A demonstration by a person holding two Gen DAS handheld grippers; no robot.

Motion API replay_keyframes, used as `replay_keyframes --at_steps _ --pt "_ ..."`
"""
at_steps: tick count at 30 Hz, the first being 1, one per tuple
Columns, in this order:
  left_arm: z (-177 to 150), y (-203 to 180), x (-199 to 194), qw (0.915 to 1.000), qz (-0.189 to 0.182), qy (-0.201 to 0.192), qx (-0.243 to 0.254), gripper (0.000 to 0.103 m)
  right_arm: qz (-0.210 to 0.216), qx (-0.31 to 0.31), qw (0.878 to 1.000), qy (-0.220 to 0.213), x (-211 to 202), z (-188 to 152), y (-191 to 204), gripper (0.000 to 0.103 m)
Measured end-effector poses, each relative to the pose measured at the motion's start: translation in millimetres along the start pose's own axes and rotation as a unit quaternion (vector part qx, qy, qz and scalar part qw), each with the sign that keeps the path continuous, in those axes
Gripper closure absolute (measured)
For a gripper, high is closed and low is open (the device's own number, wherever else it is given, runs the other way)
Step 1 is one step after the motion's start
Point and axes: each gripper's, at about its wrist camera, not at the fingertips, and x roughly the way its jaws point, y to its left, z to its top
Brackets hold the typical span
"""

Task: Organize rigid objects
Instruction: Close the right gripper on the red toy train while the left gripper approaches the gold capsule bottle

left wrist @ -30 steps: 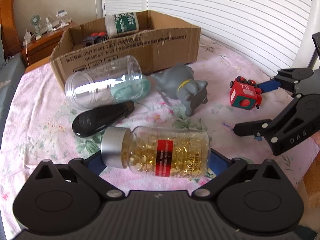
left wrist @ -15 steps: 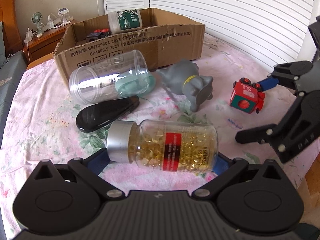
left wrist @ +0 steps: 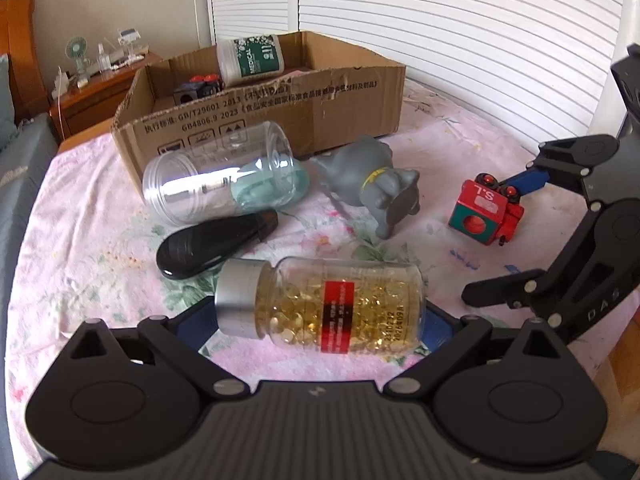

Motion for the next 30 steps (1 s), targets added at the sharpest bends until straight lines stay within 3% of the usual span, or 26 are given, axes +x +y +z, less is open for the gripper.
replay_keyframes --at_steps 2,6,18,30 --pt "1.7 0.6 0.0 1.0 -0.003 0.002 -0.003 0.01 -0.006 0.006 1.0 0.001 1.8 2.5 -3.9 0.0" --pt "3.4 1.0 -1.0 1.0 -0.004 0.005 -0.005 0.01 -0.024 0.016 1.0 0.008 3.4 7.3 -9.1 0.003" --pt "5.3 6.9 -3.3 0.9998 -0.013 0.016 -0.007 0.01 -0.037 0.02 0.999 0.008 -2.5 15.3 -9.7 0.047" --pt "11.6 10.7 -19.8 0.999 -0.034 0.026 0.014 0.01 -0.036 0.02 0.999 0.021 -14.9 21.2 -8.7 0.049"
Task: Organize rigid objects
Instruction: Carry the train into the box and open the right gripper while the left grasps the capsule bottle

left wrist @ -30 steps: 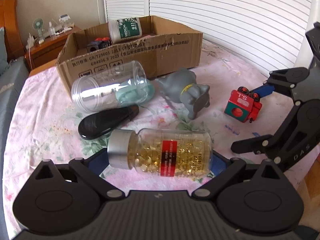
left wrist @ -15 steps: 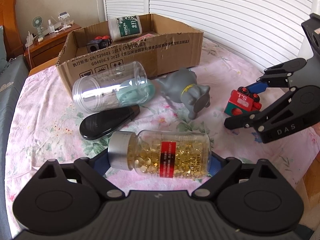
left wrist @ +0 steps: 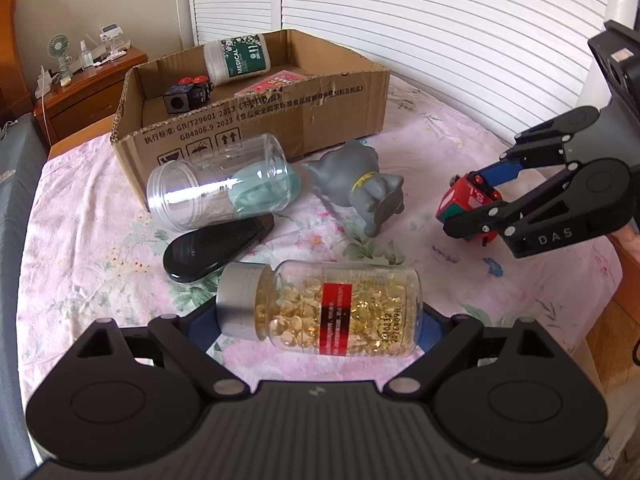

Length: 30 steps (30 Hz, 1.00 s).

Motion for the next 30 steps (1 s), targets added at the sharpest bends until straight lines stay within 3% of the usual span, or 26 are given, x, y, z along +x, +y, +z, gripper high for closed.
replay_keyframes --at_steps 8,17,25,30 --pt "11.9 17.3 -21.9 0.9999 0.005 -0.008 0.004 0.01 -0.016 -0.025 0.999 -0.016 -23.1 26.8 -1.7 0.049" --pt "23.5 39.1 -39.9 0.9987 0.033 -0.039 -0.002 0.01 -0.025 -0.032 0.996 -0.073 -45.5 93.7 -16.3 0.049" --pt "23.2 55.6 -40.8 0.998 0.043 -0.043 -0.016 0.01 -0.045 -0.039 0.995 -0.077 -25.2 153.3 -29.3 0.049" --pt "21.4 60.1 -39.6 0.9978 0.046 -0.043 -0.019 0.01 -0.054 -0.04 0.997 -0.048 1.5 176.2 -33.5 0.049"
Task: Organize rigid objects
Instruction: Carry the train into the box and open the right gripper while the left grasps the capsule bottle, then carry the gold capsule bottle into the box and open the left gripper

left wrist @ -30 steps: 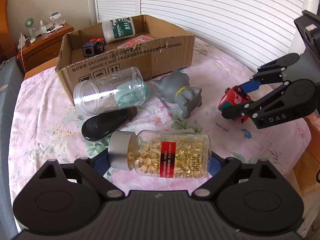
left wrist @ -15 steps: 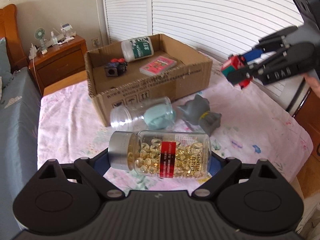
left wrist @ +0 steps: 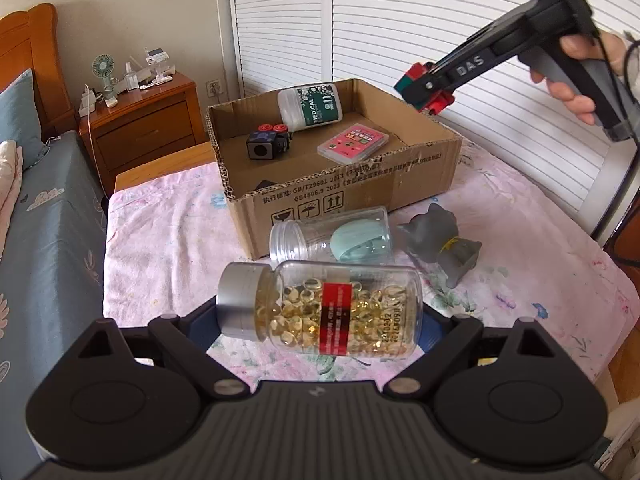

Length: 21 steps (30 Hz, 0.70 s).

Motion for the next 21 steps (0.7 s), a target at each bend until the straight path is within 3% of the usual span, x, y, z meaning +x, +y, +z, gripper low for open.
replay_keyframes --at_steps 2,4,8,10,21 --pt "-0.3 1.1 0.2 1.0 -0.001 -0.001 -0.001 0.01 0.002 0.007 1.0 0.016 12.3 4.1 -0.7 0.045" --pt "-0.2 1.6 1.1 1.0 -0.001 -0.001 -0.003 0.01 0.003 0.017 1.0 0.02 21.3 6.4 -0.7 0.02" --pt "1.9 2.9 2.8 1.0 0.001 -0.001 -0.004 0.01 0.011 0.047 0.999 0.014 26.3 3.0 -1.7 0.012" --pt "3.6 3.3 2.9 1.0 0.002 -0.002 -0.006 0.01 0.007 0.057 0.998 0.01 23.4 -0.6 -1.2 0.002" --pt "26.0 4.3 0.5 0.9999 0.005 -0.009 -0.004 0.01 0.004 0.155 0.987 0.032 -9.0 -48.0 4.4 0.0"
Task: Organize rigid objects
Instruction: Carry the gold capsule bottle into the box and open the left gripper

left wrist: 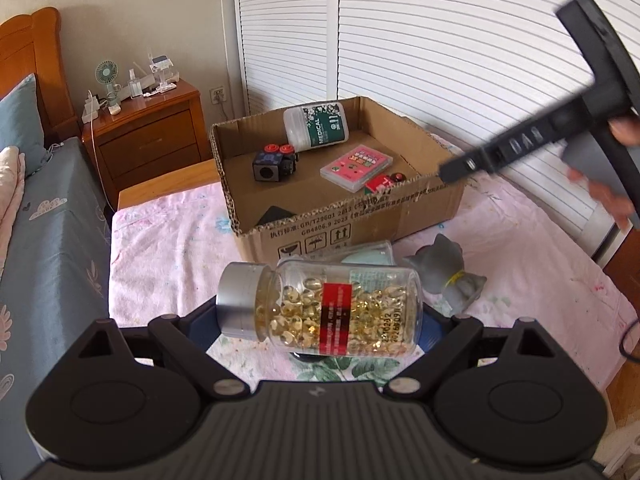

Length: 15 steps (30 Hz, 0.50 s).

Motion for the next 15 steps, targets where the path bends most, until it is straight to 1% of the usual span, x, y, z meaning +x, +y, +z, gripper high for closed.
replay_keyframes --at_steps 3,6,10,15 --pt "12.1 0.7 2.1 1.0 0.007 -0.004 0.003 0.01 -0.021 0.026 0.999 0.003 -6.5 -19.6 0.2 0.0" --pt "26.9 2.4 6.4 0.9999 0.01 -0.008 0.002 0.01 -0.03 0.056 0.998 0.005 -10.9 -38.2 -1.1 0.0" --pt "53.4 3.8 17.4 0.9999 0.012 -0.011 0.004 0.01 -0.035 0.087 0.996 0.005 -13.2 -59.1 1.4 0.0" --pt "86.6 2.6 41.3 0.9998 0.018 -0.01 0.009 0.01 -0.026 0.092 0.995 0.011 -11.7 -71.9 4.1 0.0"
